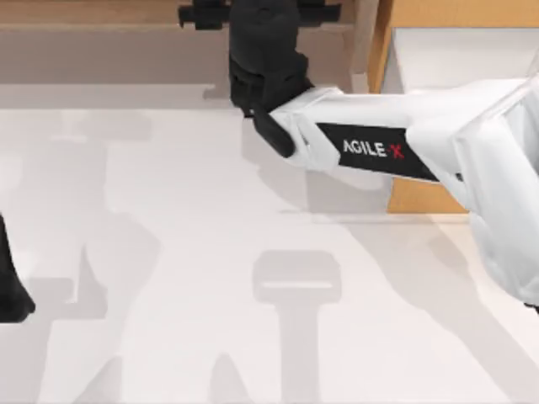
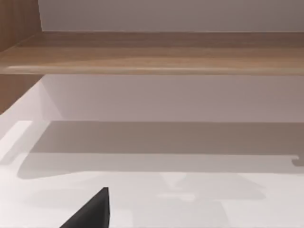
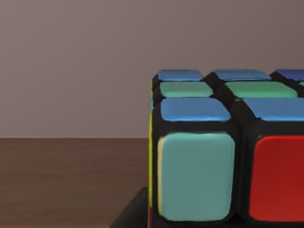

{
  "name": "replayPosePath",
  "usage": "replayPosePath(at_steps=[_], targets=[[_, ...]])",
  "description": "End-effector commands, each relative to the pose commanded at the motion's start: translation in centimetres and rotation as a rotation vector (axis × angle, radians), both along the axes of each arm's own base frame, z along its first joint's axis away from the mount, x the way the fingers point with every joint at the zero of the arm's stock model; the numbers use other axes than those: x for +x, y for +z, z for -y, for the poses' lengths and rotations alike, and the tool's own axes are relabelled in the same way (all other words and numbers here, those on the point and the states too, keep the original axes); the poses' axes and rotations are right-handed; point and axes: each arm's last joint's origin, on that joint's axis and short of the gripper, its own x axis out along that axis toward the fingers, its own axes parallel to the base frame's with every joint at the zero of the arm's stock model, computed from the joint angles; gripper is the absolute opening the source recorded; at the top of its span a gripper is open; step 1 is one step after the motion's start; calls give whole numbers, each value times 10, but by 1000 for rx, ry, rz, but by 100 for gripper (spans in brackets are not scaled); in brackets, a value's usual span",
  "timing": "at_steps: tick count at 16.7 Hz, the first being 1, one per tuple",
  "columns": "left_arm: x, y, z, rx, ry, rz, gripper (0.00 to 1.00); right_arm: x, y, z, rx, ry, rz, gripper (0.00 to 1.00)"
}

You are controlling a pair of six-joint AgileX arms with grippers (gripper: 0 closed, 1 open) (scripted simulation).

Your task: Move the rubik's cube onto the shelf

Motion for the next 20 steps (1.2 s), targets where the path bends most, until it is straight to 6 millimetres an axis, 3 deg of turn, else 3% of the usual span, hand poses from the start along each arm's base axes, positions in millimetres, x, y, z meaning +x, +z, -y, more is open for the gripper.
replayPosePath(at_steps=[5, 6, 16, 20], targets=[[0, 0, 0, 0, 0, 0, 100, 0, 0, 0, 0, 0, 0, 98], [0, 0, 0, 0, 0, 0, 100, 0, 0, 0, 0, 0, 0, 100], [0, 0, 0, 0, 0, 0, 100, -4, 0, -3, -7, 8, 3, 100], [0, 0, 0, 0, 0, 0, 100, -35, 4, -10, -108, 52, 58, 100]])
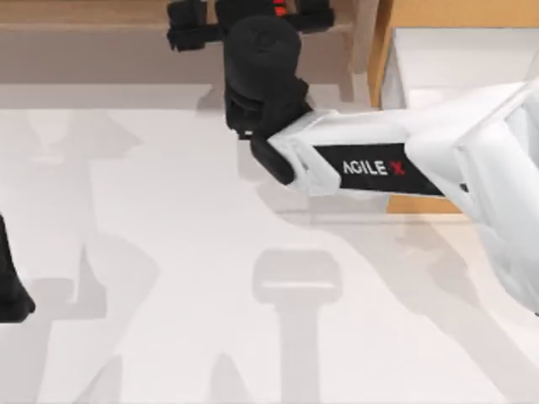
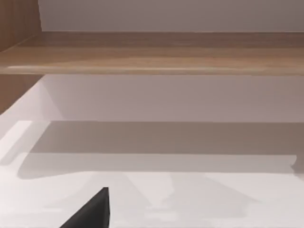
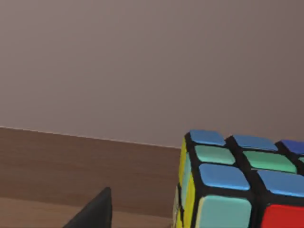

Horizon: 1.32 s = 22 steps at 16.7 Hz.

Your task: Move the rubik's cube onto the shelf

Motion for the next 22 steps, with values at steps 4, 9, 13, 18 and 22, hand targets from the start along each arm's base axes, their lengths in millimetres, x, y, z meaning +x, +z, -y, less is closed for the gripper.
replayPosePath(at_steps=[4, 9, 13, 18, 22], targets=[[0, 0, 0, 0, 0, 0, 100, -51, -12, 15, -214, 33, 84, 100], [0, 0, 0, 0, 0, 0, 100, -130, -61, 84, -630, 51, 120, 100], [0, 0, 0, 0, 0, 0, 100, -178, -86, 156, -968, 49, 97, 100], [0, 0, 0, 0, 0, 0, 100, -201, -94, 228, -1283, -5, -3, 100], [0, 0, 0, 0, 0, 0, 100, -196, -89, 267, -1424, -104, -79, 100]])
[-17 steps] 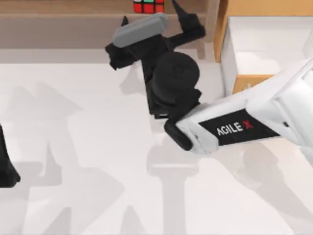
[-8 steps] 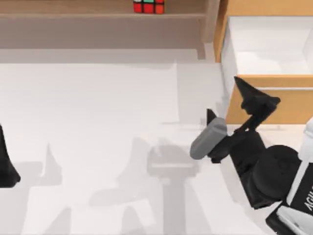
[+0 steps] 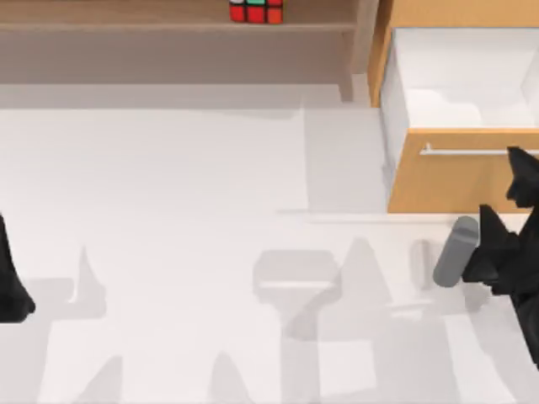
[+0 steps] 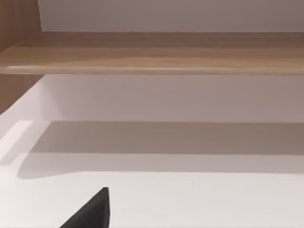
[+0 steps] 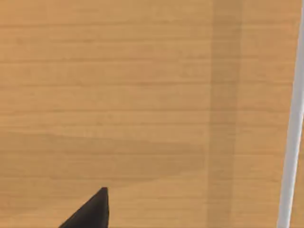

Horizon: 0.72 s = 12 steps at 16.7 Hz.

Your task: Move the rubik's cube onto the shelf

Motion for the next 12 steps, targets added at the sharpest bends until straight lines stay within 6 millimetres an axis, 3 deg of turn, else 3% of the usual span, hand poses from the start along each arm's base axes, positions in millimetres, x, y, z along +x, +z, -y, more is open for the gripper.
replayPosePath(at_steps=[3, 12], targets=[[0, 0, 0, 0, 0, 0, 100, 5, 6, 13, -40, -49, 28, 100], [0, 0, 0, 0, 0, 0, 100, 14, 6, 13, -41, -50, 30, 100]])
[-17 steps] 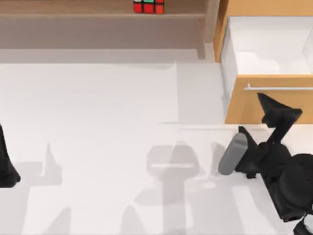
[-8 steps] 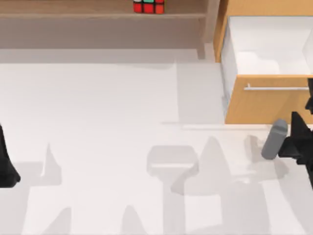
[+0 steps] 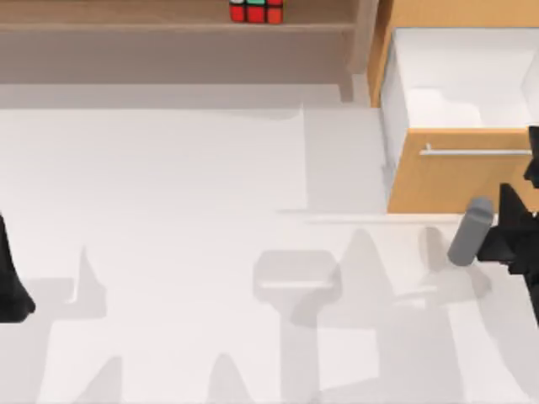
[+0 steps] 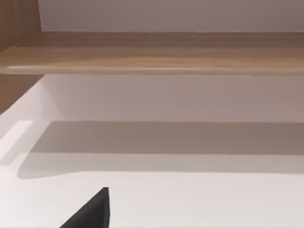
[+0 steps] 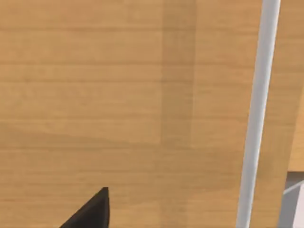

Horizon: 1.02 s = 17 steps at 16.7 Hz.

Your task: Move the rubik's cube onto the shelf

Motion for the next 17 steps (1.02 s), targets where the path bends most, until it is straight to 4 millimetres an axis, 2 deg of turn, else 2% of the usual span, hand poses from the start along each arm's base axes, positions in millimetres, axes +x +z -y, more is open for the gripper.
replayPosePath(at_steps=[5, 9, 17], targets=[[0, 0, 0, 0, 0, 0, 100, 15, 1, 1, 0, 0, -1, 100], [0, 0, 0, 0, 0, 0, 100, 16, 1, 1, 0, 0, -1, 100], [0, 0, 0, 0, 0, 0, 100, 16, 1, 1, 0, 0, -1, 40]])
